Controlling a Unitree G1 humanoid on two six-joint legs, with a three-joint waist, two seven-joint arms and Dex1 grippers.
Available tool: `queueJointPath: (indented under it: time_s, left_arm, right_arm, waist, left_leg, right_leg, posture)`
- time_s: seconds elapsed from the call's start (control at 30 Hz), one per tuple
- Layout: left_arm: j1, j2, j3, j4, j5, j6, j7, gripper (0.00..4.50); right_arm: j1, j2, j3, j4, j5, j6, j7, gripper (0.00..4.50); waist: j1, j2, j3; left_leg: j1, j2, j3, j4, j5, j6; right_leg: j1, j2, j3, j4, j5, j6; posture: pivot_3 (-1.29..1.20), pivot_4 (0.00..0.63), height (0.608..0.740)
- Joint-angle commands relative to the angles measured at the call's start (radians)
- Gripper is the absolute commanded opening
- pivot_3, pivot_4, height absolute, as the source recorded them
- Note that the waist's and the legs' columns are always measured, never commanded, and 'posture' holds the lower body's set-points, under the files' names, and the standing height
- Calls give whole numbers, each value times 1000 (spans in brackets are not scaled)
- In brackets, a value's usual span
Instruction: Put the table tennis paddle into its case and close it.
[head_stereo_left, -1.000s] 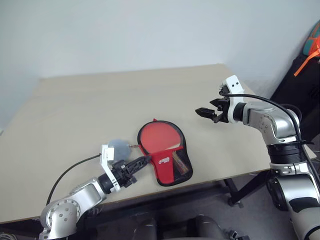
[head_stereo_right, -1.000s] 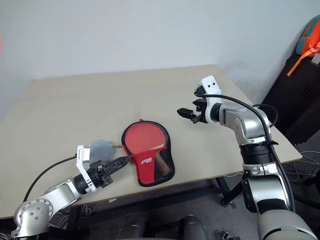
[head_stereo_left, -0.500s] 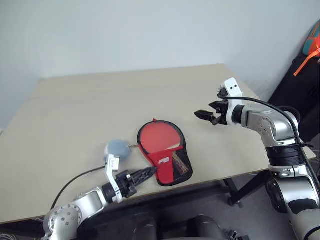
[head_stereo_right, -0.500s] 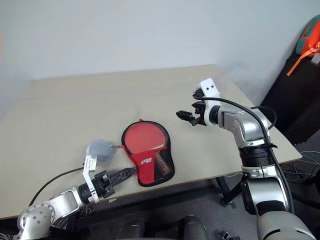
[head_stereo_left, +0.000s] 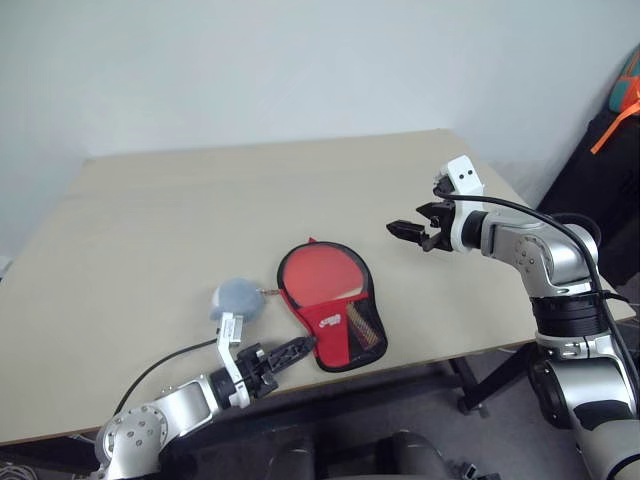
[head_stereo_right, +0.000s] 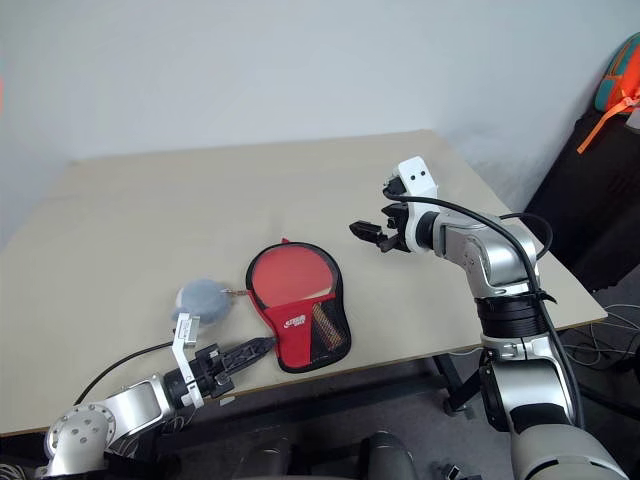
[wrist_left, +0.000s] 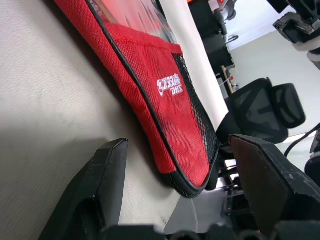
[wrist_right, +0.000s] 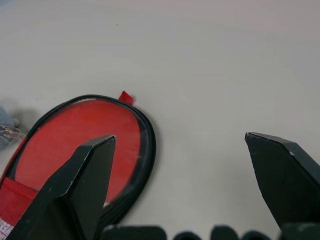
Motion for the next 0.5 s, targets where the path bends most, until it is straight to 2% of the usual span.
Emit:
queueJointPath:
  time_s: [0.03,0.3,0.5]
  left_arm:
    - [-52,-31,-2,54,-49,36,64,3427]
    - [-175,-49,-13,115,-110,119,169,3427]
    - [-235,-59,-23,145,-92,150,232,3427]
  right_arm:
    - [-4,10,-35,-47,19,4,-14,4500]
    - [3,32,-36,-67,33,19,-36,4500]
    - [6,47,-39,-78,38,27,-50,4500]
  waist:
    - [1,0,0]
    - [9,0,0]
    - [9,0,0]
  left_leg:
    - [0,0,0,0,0,0]
    - [0,-2,-1,1,0,0]
    - [0,-2,-2,2,0,0]
  right_leg:
    - [0,0,0,0,0,0]
    - [1,0,-1,0,0,0]
    - [2,0,-1,0,0,0]
  posture:
    - [0,0,706]
    - [0,0,706]
    - [0,0,706]
